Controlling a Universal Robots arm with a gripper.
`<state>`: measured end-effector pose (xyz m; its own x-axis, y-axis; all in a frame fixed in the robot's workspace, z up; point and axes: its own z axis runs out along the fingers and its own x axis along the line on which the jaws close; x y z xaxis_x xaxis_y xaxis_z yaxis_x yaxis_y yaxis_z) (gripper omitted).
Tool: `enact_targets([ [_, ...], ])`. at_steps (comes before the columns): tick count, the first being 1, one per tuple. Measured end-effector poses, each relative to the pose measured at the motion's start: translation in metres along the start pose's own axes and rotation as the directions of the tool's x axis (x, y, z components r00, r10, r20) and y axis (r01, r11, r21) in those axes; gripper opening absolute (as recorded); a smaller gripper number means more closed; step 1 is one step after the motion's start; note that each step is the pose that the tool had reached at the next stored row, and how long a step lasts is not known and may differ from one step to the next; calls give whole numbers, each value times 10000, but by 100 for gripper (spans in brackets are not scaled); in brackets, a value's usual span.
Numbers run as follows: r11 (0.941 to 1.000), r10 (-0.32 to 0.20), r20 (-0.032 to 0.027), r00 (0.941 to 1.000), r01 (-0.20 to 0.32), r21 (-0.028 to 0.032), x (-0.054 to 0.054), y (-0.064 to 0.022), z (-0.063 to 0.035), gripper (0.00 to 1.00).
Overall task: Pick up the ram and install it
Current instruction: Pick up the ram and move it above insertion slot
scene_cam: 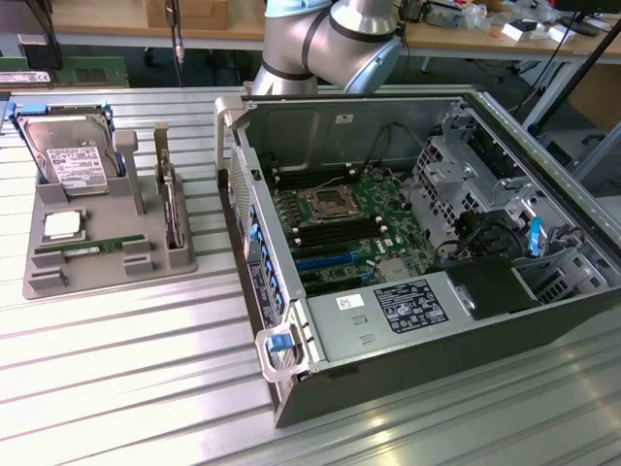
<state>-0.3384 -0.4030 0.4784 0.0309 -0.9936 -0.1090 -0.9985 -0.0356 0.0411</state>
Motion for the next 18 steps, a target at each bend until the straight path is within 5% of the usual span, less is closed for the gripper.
enact_targets([
  [18,10000,0,-2,10000,0,1,19,-285,79,12],
])
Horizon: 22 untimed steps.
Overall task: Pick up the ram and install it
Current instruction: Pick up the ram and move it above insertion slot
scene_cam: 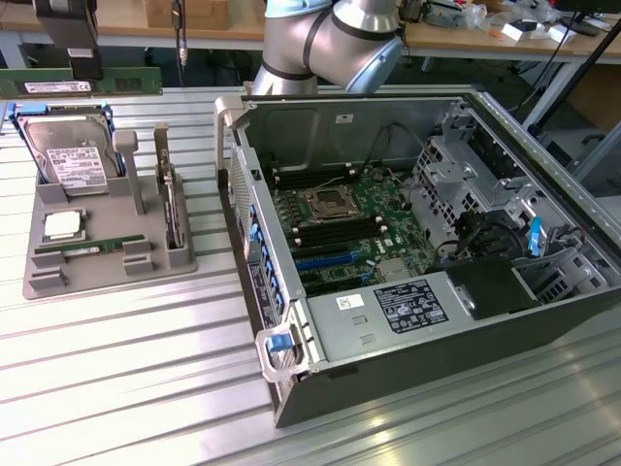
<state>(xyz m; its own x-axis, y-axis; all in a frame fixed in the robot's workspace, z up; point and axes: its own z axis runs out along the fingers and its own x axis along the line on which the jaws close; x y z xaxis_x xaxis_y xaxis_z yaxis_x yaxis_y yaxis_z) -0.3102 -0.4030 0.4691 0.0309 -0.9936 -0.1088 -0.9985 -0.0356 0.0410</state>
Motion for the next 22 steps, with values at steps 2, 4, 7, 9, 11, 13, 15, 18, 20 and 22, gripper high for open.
enact_targets([
  [2,10000,0,-1,10000,0,-1,1,-19,8,12],
  [4,10000,0,0,10000,0,-1,4,-43,18,12],
  [7,10000,0,0,10000,0,0,7,-88,36,12],
  [9,10000,0,-1,10000,0,-1,9,-121,48,12],
  [11,10000,0,0,10000,0,0,11,-141,55,12],
  [13,10000,0,-1,10000,0,-1,13,-171,63,12],
  [15,10000,0,0,10000,0,0,16,-216,74,12],
  [18,10000,0,0,10000,0,-1,19,-269,87,12],
  [20,10000,0,-1,10000,0,0,21,-309,93,12],
  [22,10000,0,-1,10000,0,-1,23,-354,100,12],
])
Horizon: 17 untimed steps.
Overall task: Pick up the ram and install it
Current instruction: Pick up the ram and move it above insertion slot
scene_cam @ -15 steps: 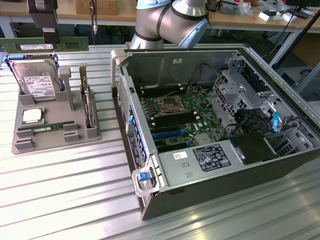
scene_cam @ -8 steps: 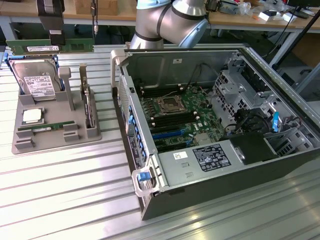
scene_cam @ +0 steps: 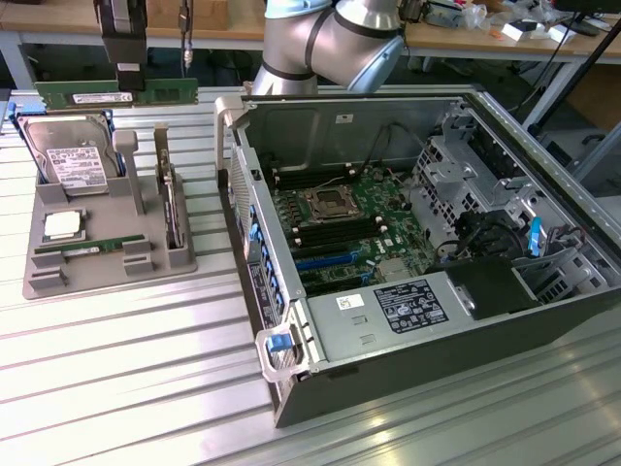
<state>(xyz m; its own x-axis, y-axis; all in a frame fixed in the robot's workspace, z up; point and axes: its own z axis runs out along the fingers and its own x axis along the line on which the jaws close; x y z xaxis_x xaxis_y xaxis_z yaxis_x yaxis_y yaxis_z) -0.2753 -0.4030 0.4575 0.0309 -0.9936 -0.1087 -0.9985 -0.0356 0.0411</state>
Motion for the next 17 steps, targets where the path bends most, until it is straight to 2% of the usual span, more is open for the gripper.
enact_targets([
  [17,10000,0,0,10000,0,0,20,-383,56,12],
])
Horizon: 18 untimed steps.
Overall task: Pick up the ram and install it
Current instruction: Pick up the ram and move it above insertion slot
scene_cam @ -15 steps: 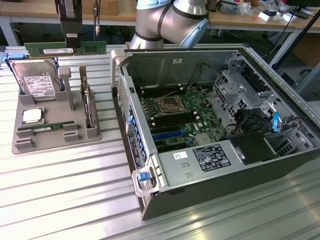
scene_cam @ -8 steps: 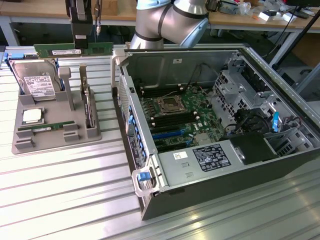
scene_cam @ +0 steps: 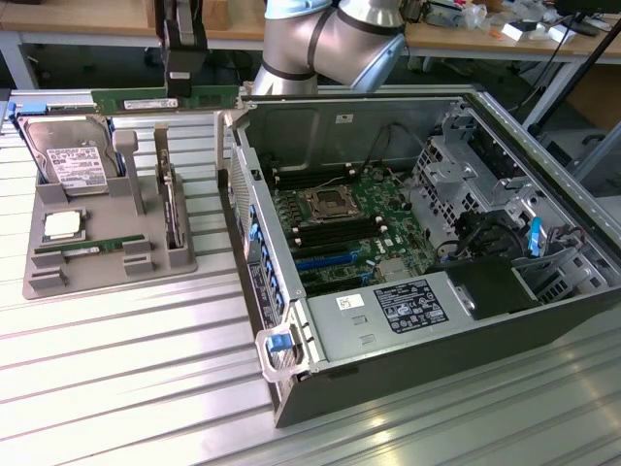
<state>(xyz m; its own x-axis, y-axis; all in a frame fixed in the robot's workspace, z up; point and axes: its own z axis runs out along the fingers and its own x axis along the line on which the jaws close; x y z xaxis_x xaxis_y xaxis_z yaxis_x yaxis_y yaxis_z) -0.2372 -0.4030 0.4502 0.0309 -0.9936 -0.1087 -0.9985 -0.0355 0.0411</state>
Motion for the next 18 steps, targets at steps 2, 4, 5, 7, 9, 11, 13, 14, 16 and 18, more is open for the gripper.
enact_targets([
  [2,10000,0,1,10000,0,1,3,-59,7,12],
  [4,10000,0,0,10000,0,0,6,-127,13,12],
  [5,10000,-1,1,10000,1,0,8,-170,18,12],
  [7,10000,0,0,10000,0,0,10,-214,22,12],
  [9,10000,0,0,10000,0,0,11,-242,25,12],
  [11,10000,0,0,10000,0,0,14,-296,32,12],
  [13,10000,0,-1,10000,0,0,17,-370,39,12],
  [14,10000,0,0,10000,0,0,19,-396,41,12],
  [16,10000,0,0,10000,0,1,21,-442,44,12],
  [18,10000,0,-1,10000,0,0,22,-482,47,12],
])
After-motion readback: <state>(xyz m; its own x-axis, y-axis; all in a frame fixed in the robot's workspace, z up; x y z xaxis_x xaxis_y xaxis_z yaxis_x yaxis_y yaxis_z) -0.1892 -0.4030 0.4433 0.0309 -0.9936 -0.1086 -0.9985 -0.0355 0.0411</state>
